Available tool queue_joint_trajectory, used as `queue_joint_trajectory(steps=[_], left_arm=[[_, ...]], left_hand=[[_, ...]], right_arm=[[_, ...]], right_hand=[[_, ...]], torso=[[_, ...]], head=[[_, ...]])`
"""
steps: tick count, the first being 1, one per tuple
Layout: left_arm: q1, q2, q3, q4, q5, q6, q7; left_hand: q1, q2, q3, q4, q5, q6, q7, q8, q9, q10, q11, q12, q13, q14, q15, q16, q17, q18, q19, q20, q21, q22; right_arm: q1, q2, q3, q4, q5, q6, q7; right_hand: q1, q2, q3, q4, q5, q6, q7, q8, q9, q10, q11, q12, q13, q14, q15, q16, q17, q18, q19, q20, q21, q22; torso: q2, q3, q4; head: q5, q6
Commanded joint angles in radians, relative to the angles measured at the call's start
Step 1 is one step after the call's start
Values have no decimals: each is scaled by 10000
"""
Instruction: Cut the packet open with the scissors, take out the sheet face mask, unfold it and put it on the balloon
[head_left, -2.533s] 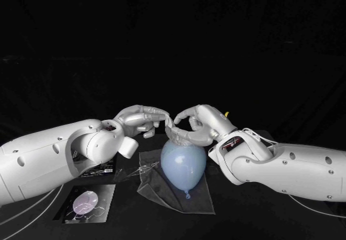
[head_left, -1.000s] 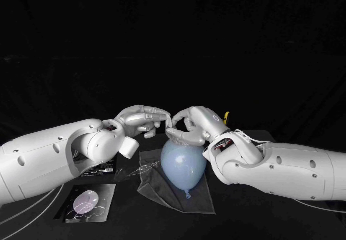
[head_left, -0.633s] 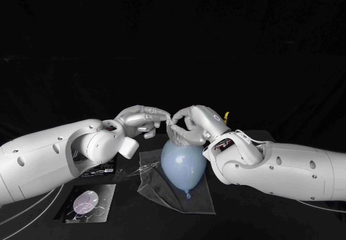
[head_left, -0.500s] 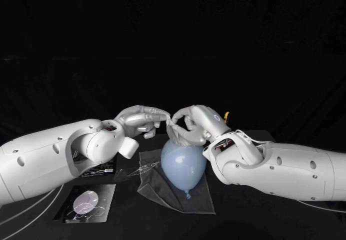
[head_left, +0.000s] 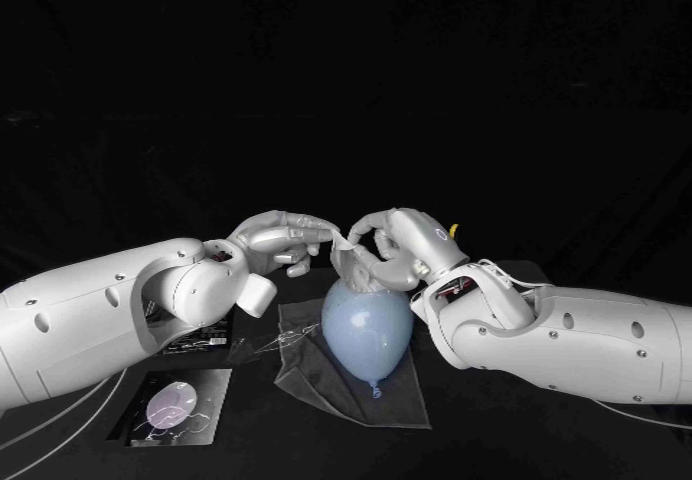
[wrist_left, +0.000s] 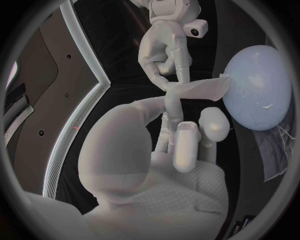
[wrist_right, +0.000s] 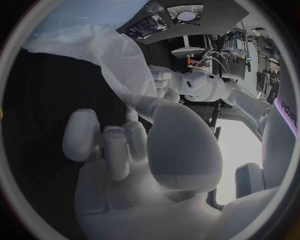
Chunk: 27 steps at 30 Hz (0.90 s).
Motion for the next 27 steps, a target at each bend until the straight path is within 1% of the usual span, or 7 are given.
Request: queue_joint_trajectory(steps=[1, 6, 13, 21, 22, 24, 27], left_arm=[[29, 35, 13, 24, -90, 193, 137], [29, 78, 13, 21, -154, 206, 198], [30, 103, 12, -13, -141, 106, 304], [30, 91, 11, -65, 40, -25, 453], [31, 90, 11, -69, 76, -43, 467], [31, 88, 11, -75, 126, -80, 484], [32, 91, 10, -91, 179, -159, 479]], left_hand=[[9, 120, 2, -29, 38, -41, 53, 29, 1534, 8, -29, -45, -11, 184, -64, 1, -23, -101, -66, -19, -24, -37], [-20, 136, -70, -7, 2, -99, 76, 5, 1548, -33, -7, -75, -40, 165, -43, -15, -59, -86, -136, -3, -83, -120], [-42, 219, -310, 50, -45, -205, 103, -18, 1595, -92, 25, -71, -25, 127, -7, -43, -134, -66, -238, 39, -180, -232], [-25, 300, -532, 100, -64, -317, 128, -60, 1616, -171, 52, -75, -13, 93, 19, -66, -198, -42, -337, 73, -283, -355], [-20, 330, -584, 125, -62, -406, 155, -118, 1594, -219, 72, -83, -10, 75, 35, -81, -239, -33, -374, 85, -322, -403], [-77, 351, -736, 250, -67, -828, 320, -431, 1436, -550, 218, -157, -16, -32, 152, -171, -490, 28, -649, 158, -585, -762], [-61, 261, -883, 353, -53, -1249, 582, -828, 1181, -1346, 475, -316, -61, -460, 374, -532, -1469, 173, -1274, 344, -1171, -1549]], right_arm=[[37, -28, 56, 52, 501, -214, 348], [220, -46, 126, 28, 1126, -62, 460], [535, -122, 163, -93, 1609, 558, 579], [910, -228, 187, -318, 1711, 1719, 649], [954, -236, 189, -338, 1708, 1842, 661], [1015, -241, 191, -364, 1703, 2010, 678], [1088, -233, 193, -409, 1684, 2211, 679]], right_hand=[[-81, 125, 181, -100, -302, 110, 10, 59, 15, 568, 20, 147, 1726, 960, 82, 80, 2254, -115, 119, -14, 141, 1678], [-213, 189, 377, -256, -825, 115, -1, 108, 17, 596, 13, 225, 1782, 967, 79, 99, 2287, -119, 114, -16, 196, 1680], [-239, 196, 406, -298, -936, 111, 4, 117, 17, 588, 17, 201, 1771, 967, 81, 101, 2290, -115, 98, -15, 180, 1674], [-253, 190, 409, -321, -992, 101, 8, 117, 15, 583, 20, 188, 1766, 969, 84, 107, 2301, -116, 94, -13, 185, 1674], [-255, 189, 409, -324, -1000, 99, 9, 117, 15, 579, 21, 176, 1760, 970, 85, 109, 2305, -113, 87, -13, 171, 1671], [-256, 188, 408, -326, -1003, 98, 9, 117, 15, 577, 21, 170, 1756, 970, 85, 109, 2305, -114, 89, -13, 177, 1672], [-259, 185, 406, -330, -1013, 96, 10, 117, 14, 579, 22, 176, 1760, 969, 86, 108, 2303, -113, 83, -12, 168, 1669]], torso=[[-1, 3, 4], [-3, -1, 4], [0, -6, 4], [1, -1, 7], [4, -2, 5], [6, -2, -3], [2, -4, -3]], head=[[-35, 11], [-63, 21], [-75, 24], [-69, 45], [-72, 56], [-74, 71], [-102, 93]])
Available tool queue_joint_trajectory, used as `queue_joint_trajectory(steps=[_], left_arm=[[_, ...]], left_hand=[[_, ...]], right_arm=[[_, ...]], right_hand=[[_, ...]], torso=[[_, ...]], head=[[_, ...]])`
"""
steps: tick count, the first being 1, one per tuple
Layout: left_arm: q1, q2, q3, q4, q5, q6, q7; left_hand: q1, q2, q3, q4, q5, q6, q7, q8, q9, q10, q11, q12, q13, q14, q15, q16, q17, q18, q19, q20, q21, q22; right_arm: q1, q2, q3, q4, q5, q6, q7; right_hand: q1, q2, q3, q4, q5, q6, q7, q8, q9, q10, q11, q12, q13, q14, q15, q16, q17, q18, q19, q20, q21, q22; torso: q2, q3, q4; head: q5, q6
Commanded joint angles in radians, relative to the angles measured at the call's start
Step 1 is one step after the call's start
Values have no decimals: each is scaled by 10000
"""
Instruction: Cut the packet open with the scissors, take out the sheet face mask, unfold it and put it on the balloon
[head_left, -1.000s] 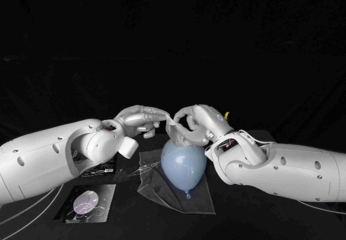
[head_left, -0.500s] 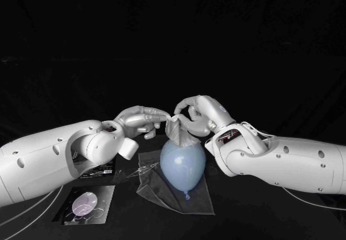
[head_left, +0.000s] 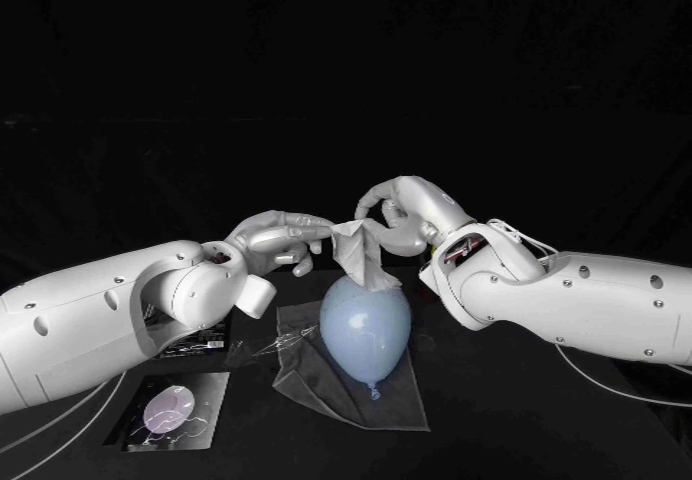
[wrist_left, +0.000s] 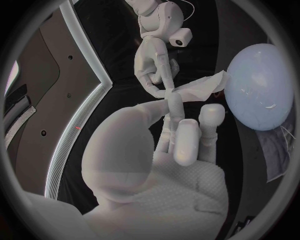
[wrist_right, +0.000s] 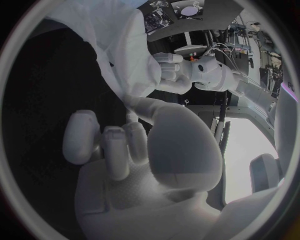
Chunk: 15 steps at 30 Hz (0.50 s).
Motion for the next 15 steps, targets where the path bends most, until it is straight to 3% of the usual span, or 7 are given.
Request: queue_joint_trajectory(steps=[1, 6, 7, 9, 12, 15], left_arm=[[31, 17, 11, -14, 211, -156, 216], [33, 32, 7, -51, 153, -214, 96], [33, 35, 6, -62, 120, -222, 57], [33, 39, 4, -88, 61, -272, -3], [33, 52, 0, -154, -150, -442, -56], [33, 78, -5, -259, -567, -725, -87]], left_hand=[[-102, -191, -153, 108, -39, -288, 203, -264, -233, -694, 186, -189, -95, -351, 148, -267, -697, 224, -515, 159, -491, -648], [-208, -350, -621, 453, -70, -573, 370, -384, -439, -1918, 415, -751, -540, -1517, 413, -1032, -2638, 576, -2097, 451, -1986, -2486], [-242, -369, -694, 516, -70, -635, 388, -388, -458, -2115, 454, -868, -626, -1711, 452, -1142, -2918, 570, -2163, 486, -2051, -2514], [-473, -473, -1080, 874, -92, -930, 458, -400, -558, -2758, 619, -1253, -959, -2670, 630, -1638, -4166, 548, -2470, 651, -2375, -2658], [-576, -549, -1549, 1290, -127, -1095, 519, -263, -651, -3218, 753, -1503, -1315, -3553, 769, -1952, -5189, 565, -2684, 826, -2717, -2826], [-584, -635, -1975, 1609, -195, -1258, 586, -166, -738, -3622, 858, -1650, -1562, -3984, 875, -2030, -5472, 570, -2818, 938, -2987, -2966]], right_arm=[[67, 14, 10, -62, 29, 875, 151], [115, 81, 11, -158, 17, 977, 106], [121, 93, 11, -171, 15, 981, 94], [128, 108, 12, -182, 14, 979, 78], [136, 117, 12, -184, 12, 959, 56], [141, 116, 12, -182, 15, 937, 40]], right_hand=[[-87, 20, 48, -30, -45, 31, 10, 30, 8, 581, 23, -29, 1753, 972, 83, 64, 2296, -104, 1, 1, 13, 1675], [-89, 17, 47, -34, -50, 29, 11, 30, 8, 579, 24, -34, 1750, 975, 84, 73, 2313, -105, 1, 2, 18, 1676], [-89, 17, 47, -34, -50, 29, 11, 30, 8, 579, 24, -34, 1750, 975, 84, 73, 2313, -105, 1, 2, 18, 1676], [-88, 17, 47, -37, -50, 28, 11, 30, 8, 581, 24, -25, 1755, 978, 85, 80, 2327, -106, 1, 2, 21, 1677], [-86, 17, 49, -43, -47, 28, 11, 30, 7, 584, 24, -15, 1762, 980, 86, 84, 2335, -111, 12, 2, 49, 1684], [-83, 18, 51, -49, -42, 28, 10, 30, 7, 587, 24, -6, 1767, 981, 86, 85, 2337, -112, 12, 2, 52, 1684]], torso=[[-5, -3, -5], [-7, 2, 8], [0, 2, 7], [8, 0, 4], [14, -2, -3], [15, -3, 0]], head=[[-37, 37], [-59, 53], [-60, 57], [-60, 57], [-48, 57], [-55, 50]])
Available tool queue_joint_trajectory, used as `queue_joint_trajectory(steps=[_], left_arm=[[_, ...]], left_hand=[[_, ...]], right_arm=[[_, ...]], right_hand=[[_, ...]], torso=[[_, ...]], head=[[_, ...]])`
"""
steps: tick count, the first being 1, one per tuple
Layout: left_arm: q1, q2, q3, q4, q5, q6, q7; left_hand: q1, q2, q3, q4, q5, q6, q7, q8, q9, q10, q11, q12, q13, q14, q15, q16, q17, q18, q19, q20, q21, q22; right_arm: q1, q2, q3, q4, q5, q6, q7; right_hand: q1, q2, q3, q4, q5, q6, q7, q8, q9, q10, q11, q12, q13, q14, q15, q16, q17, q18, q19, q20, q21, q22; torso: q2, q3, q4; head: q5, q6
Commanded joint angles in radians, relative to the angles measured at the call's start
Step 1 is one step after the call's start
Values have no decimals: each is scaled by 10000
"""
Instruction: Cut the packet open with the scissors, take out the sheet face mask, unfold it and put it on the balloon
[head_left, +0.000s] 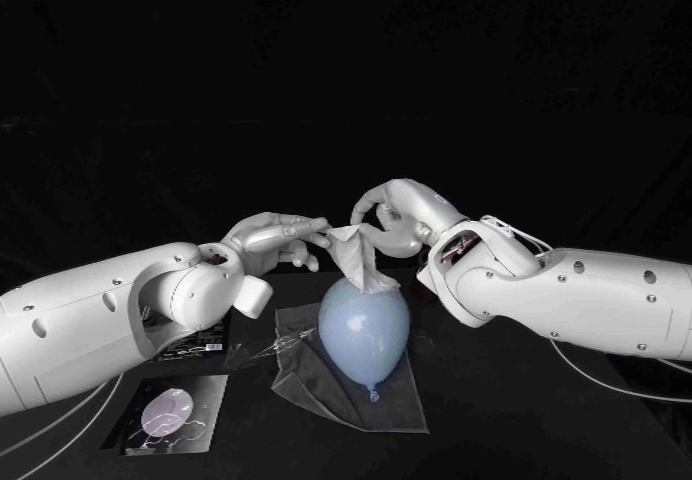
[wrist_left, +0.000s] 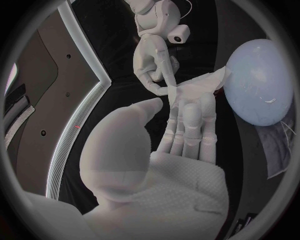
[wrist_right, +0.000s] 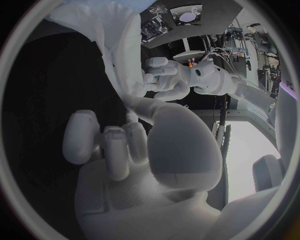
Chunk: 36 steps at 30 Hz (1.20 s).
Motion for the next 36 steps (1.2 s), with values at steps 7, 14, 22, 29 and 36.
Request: queue_joint_trajectory(steps=[7, 14, 22, 29, 36], left_arm=[[22, 115, -32, -380, -1771, -1196, 144], [-3, 132, -76, -529, -2450, -1587, 505], [-86, 151, -117, -507, -3076, -1158, 938], [-151, 279, -133, -480, -3344, -438, 1252], [-172, 389, -136, -528, -3008, 622, 1476]], left_hand=[[857, -77, -1433, 645, -115, -396, 77, 497, -384, -965, 262, -128, -843, -1362, 285, -139, -784, 99, -370, 308, -1053, -575], [2115, 129, -2683, 1194, -190, -250, -87, 989, -1219, -721, 505, 296, -1777, -4799, 744, -953, -1849, 62, -795, 740, -2630, -1483], [3036, 635, -4289, 1248, -1112, -336, 20, 988, -2287, -942, 792, -364, -3208, -6769, 1351, -3199, -4001, -509, -2411, 1315, -5958, -3505], [3744, 1156, -5673, 1247, -1331, -580, -50, 805, -2818, -536, 300, -2257, -3475, -5601, 1623, -5861, -5329, -985, -2552, 1310, -7230, -4477], [4141, 1493, -6364, 1256, -1333, -740, -90, 468, -3066, 38, 275, -3766, -3463, -4933, 1487, -7815, -5373, -1048, -2999, 1326, -7845, -5124]], right_arm=[[23, -7, 9, 24, -47, 174, -17], [28, -12, 9, 36, -42, 170, -46], [30, -15, 9, 51, -41, 180, -70], [31, -7, 9, 76, -42, 185, -76], [31, 9, 9, 98, -43, 174, -71]], right_hand=[[-80, 20, 29, -27, -36, 48, 26, 69, 6, 592, 24, 10, 1783, 986, 84, 47, 2365, -111, 18, 2, 65, 1679], [-76, 20, 32, -38, -30, 49, 26, 70, 6, 592, 24, 9, 1784, 986, 84, 47, 2366, -111, 17, 2, 67, 1680], [-71, 20, 37, -51, -21, 52, 26, 71, 5, 595, 24, 19, 1789, 990, 84, 56, 2382, -114, 22, 3, 83, 1684], [-71, 20, 37, -51, -21, 52, 26, 71, 5, 595, 24, 19, 1789, 990, 84, 56, 2382, -114, 22, 3, 83, 1684], [-68, 20, 41, -64, -11, 54, 27, 72, 3, 595, 24, 17, 1789, 990, 84, 56, 2383, -112, 18, 3, 78, 1682]], torso=[[-1, 4, -2], [-4, 2, -2], [8, -4, 0], [1, -1, 1], [-1, 7, -8]], head=[[13, -16], [-1, -18], [-2, -37], [8, -45], [9, -42]])
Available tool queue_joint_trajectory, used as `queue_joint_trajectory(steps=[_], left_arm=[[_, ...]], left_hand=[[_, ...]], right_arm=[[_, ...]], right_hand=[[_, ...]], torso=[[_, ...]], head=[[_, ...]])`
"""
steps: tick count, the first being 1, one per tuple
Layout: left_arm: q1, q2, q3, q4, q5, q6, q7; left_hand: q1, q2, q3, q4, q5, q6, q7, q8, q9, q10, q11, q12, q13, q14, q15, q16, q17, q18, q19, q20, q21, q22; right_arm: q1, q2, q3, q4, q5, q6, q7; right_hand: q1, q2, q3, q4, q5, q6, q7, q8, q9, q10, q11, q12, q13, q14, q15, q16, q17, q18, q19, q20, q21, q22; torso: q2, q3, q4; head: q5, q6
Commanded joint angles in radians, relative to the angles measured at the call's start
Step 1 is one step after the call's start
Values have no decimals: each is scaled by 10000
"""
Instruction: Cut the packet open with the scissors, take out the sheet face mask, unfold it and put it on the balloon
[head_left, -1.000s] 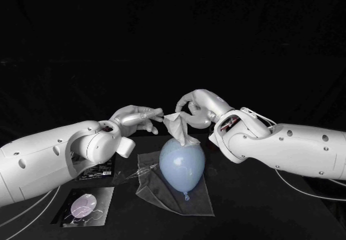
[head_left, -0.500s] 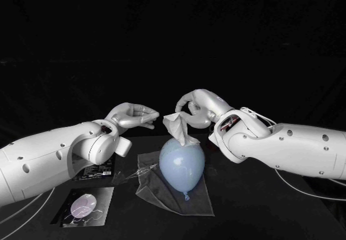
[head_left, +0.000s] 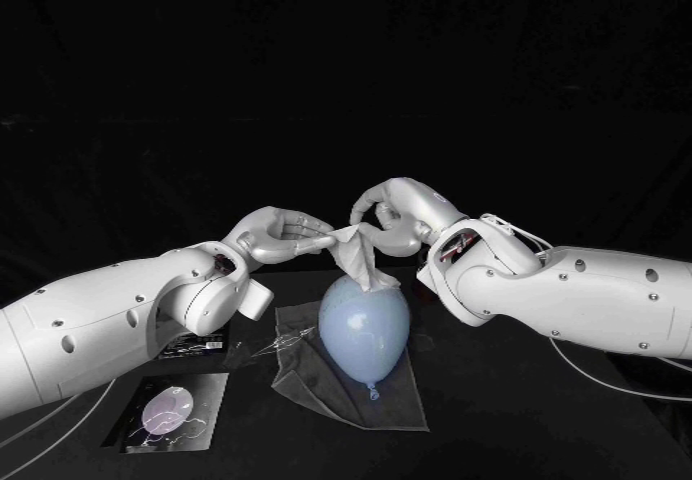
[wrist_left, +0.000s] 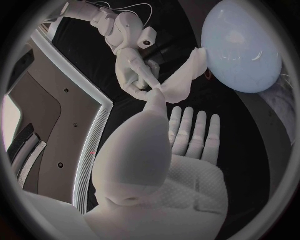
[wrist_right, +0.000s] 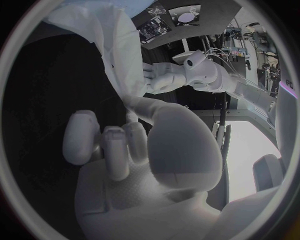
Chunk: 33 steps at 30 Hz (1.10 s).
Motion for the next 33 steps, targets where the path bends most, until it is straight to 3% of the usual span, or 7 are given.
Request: queue_joint_trajectory(steps=[1, 3, 13, 21, 26, 30, 33], left_arm=[[-1, 53, 10, -14, 122, 1211, 488], [-2, 64, 9, -29, 221, 1416, 455], [-5, 103, 8, -75, 329, 1889, 238], [-6, 85, 8, -119, 574, 1940, 135], [-6, 76, 8, -134, 712, 1855, 117], [-6, 63, 8, -139, 861, 1848, 112], [-7, 57, 7, -134, 920, 1875, 108]], left_hand=[[259, 66, -131, -37, -24, -139, 69, -174, -72, 191, 152, -345, 1, 214, 23, -459, -3, -121, 74, -4, -36, -117], [439, 153, -224, -65, -21, -216, 184, -303, -125, 286, 309, -625, 1, 456, -63, -749, 6, 87, 1115, -23, 192, 1], [1221, 772, -64, -307, -19, 357, 373, -280, -126, 1213, 583, -907, 34, 1668, -276, -1086, 113, 384, 1686, -22, 136, -244], [1907, 1553, 659, 67, -16, 1514, 341, -169, -160, 2501, 185, -1048, 6, 2965, -682, -1102, 305, 913, 2649, -62, 485, -234], [1998, 1855, 1271, 62, -13, 1923, 214, -111, -110, 3073, 29, -1189, 14, 3462, -826, -1203, 409, 999, 2959, -124, 634, -212], [1850, 1889, 2062, 80, -31, 2012, 133, -79, -36, 3414, -46, -1432, 7, 3793, -904, -1426, 493, 988, 3103, -213, 742, -192], [1672, 1713, 2643, 77, -34, 2035, 106, -55, 18, 3564, -69, -1574, 10, 3941, -927, -1593, 547, 981, 3121, -241, 781, -189]], right_arm=[[8, 12, 9, 21, -70, 84, -15], [8, 10, 9, 26, -81, 71, -16], [8, 0, 9, 38, -121, 43, -20], [7, -7, 9, 39, -128, 34, -19], [7, -23, 9, 43, -131, 32, -21], [7, -36, 9, 27, -145, 42, -36], [7, -30, 9, 7, -149, 63, -53]], right_hand=[[-69, 22, 15, -34, 8, 52, -4, 61, 8, 596, 25, 43, 1788, 1007, 67, 34, 2383, -106, 21, 2, 3, 1682], [-69, 22, 15, -34, 8, 52, -4, 61, 8, 596, 25, 43, 1788, 1007, 67, 34, 2383, -106, 21, 2, 3, 1682], [-69, 22, 15, -34, 8, 52, -4, 61, 8, 596, 25, 43, 1788, 1007, 67, 34, 2383, -106, 21, 2, 3, 1682], [-65, 26, 26, -57, 18, 54, -2, 61, 4, 597, 27, 45, 1791, 1005, 67, 32, 2378, -103, 12, 2, -11, 1678], [-65, 26, 26, -57, 18, 54, -2, 61, 4, 597, 27, 45, 1791, 1005, 67, 32, 2378, -103, 12, 2, -11, 1678], [-65, 26, 26, -57, 18, 54, -2, 61, 4, 597, 27, 45, 1791, 1005, 67, 32, 2378, -103, 12, 2, -11, 1678], [-65, 26, 26, -57, 18, 54, -2, 61, 4, 597, 27, 45, 1791, 1005, 67, 32, 2378, -103, 12, 2, -11, 1678]], torso=[[0, 5, -7], [1, 5, -9], [-3, 1, -1], [2, 3, 4], [0, -2, 0], [-2, 1, 1], [-1, 2, 3]], head=[[-28, 5], [-23, 11], [-38, 3], [-35, -18], [-25, -30], [-27, -56], [-20, -78]])
